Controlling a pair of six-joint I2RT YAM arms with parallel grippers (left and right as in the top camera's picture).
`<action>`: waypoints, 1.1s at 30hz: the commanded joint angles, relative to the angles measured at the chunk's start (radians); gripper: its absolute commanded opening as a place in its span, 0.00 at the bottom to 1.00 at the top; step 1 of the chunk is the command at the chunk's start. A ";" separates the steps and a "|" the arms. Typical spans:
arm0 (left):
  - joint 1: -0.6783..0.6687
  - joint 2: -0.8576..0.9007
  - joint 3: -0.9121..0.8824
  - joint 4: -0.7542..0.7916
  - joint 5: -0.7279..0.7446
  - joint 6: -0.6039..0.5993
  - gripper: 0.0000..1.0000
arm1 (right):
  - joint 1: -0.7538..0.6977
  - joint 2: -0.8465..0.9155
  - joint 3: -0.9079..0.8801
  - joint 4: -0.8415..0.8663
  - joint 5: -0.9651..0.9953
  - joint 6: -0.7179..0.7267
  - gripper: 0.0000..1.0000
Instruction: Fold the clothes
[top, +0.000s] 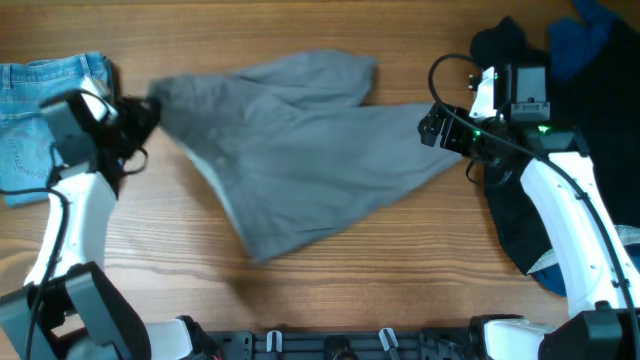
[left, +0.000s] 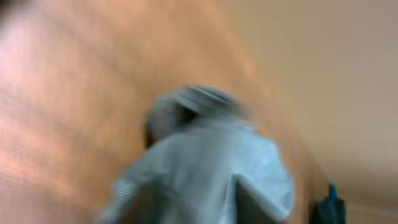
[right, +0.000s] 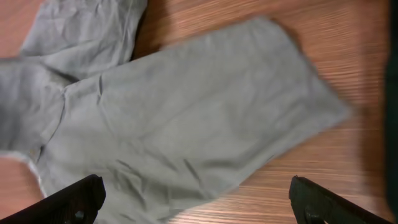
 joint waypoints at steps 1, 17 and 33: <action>-0.013 -0.016 0.029 -0.096 0.039 0.029 1.00 | 0.002 0.040 0.012 0.022 -0.109 -0.026 1.00; -0.428 -0.016 -0.154 -0.599 -0.109 0.074 1.00 | 0.140 0.474 0.012 0.799 -0.150 0.024 0.88; -0.531 -0.014 -0.231 -0.522 -0.114 0.071 1.00 | 0.205 0.788 0.012 1.188 -0.124 0.248 0.24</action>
